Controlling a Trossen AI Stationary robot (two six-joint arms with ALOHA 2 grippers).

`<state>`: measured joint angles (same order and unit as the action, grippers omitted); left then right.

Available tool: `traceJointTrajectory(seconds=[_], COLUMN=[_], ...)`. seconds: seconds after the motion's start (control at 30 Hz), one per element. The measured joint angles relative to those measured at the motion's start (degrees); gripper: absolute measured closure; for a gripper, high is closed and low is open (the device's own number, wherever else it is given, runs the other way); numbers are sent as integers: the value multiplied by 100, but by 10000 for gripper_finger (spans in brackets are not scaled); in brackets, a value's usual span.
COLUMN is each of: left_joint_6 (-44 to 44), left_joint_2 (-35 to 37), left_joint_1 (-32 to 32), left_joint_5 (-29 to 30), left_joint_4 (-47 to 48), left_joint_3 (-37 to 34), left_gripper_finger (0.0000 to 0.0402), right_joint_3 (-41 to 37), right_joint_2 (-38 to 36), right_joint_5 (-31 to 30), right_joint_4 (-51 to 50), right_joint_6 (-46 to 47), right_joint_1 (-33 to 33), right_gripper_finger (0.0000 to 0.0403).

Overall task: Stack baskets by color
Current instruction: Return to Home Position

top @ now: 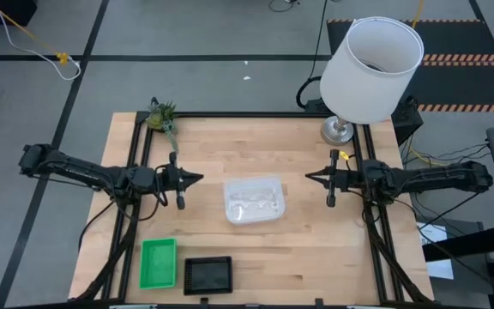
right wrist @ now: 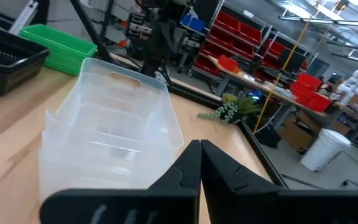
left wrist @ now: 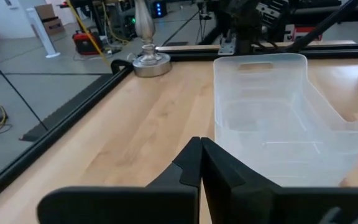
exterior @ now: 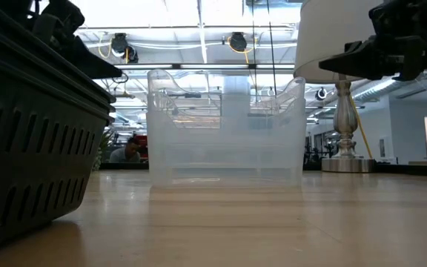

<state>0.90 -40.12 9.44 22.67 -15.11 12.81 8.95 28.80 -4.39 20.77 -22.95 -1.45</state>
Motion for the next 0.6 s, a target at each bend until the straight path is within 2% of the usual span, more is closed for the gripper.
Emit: traceJointTrajectory(seconds=[0.2,0.37,0.6], left_joint_6=[27,82,122], left_joint_2=[361,808,1433], left_joint_1=[154,236,348], left_joint_5=[9,11,14], left_joint_4=[-3,-3,1], left_joint_3=[-244,-448,-860], left_gripper_finger=[392,398,389], right_joint_3=[0,0,-15], right_joint_2=[11,11,10], right_joint_5=[38,449,455], right_joint_4=[-98,-328,-729], right_joint_6=[238,273,513], right_joint_1=[-114,-112,-112], right_gripper_finger=[403,403,403])
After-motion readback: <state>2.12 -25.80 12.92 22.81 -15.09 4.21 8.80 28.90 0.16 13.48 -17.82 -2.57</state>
